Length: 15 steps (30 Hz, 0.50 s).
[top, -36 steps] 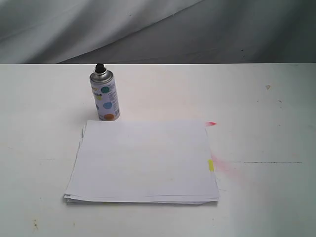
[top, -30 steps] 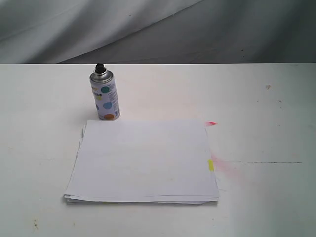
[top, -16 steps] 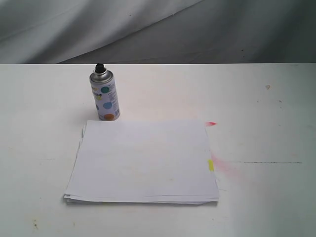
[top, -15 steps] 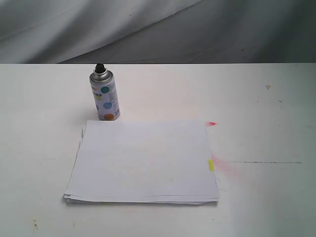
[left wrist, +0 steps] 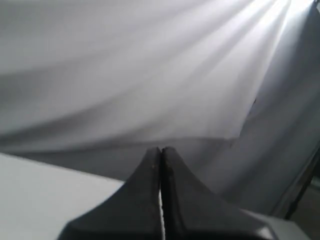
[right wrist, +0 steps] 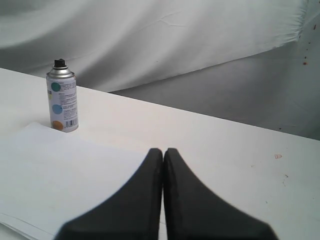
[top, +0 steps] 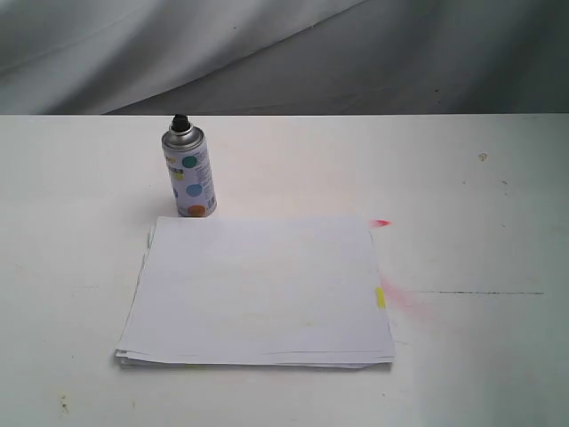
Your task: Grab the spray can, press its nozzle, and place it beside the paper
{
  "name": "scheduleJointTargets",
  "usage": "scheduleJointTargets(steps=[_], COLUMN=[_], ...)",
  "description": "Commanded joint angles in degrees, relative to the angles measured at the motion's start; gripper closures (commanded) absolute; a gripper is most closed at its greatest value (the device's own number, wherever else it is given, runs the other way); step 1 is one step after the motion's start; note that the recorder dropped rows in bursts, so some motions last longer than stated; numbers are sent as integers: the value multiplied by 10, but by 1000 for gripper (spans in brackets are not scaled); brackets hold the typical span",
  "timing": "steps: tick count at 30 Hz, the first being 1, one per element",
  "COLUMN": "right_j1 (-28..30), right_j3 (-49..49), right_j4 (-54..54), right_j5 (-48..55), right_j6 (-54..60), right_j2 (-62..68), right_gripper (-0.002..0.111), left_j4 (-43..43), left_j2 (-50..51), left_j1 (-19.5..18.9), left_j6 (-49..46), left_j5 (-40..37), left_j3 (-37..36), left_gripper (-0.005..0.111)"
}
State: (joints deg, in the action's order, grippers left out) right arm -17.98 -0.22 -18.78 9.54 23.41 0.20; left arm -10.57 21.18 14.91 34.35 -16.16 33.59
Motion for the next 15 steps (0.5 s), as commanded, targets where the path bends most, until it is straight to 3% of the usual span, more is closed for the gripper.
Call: scheduleJointTargets(steps=[1,3,7,15], right_j1=[4,4,4,4], right_j3=[2,2,2,2], right_j4=[-1,-1,-1,-1], right_j5=[1,1,1,1], right_j6=[-1,-1,-1,-1], right_j2=[-2,-2,-2,-2], right_gripper=[108,108,108,108], left_j4=[49,67,68,68], left_j2=[169,243,365,539], left_j1=[40,56,83,100], left_j6=[-95,-148,-150,-150], left_j5=[-128,-122,-71,202], left_j3=[126,155,159,59], left_gripper=[107,107,107,107])
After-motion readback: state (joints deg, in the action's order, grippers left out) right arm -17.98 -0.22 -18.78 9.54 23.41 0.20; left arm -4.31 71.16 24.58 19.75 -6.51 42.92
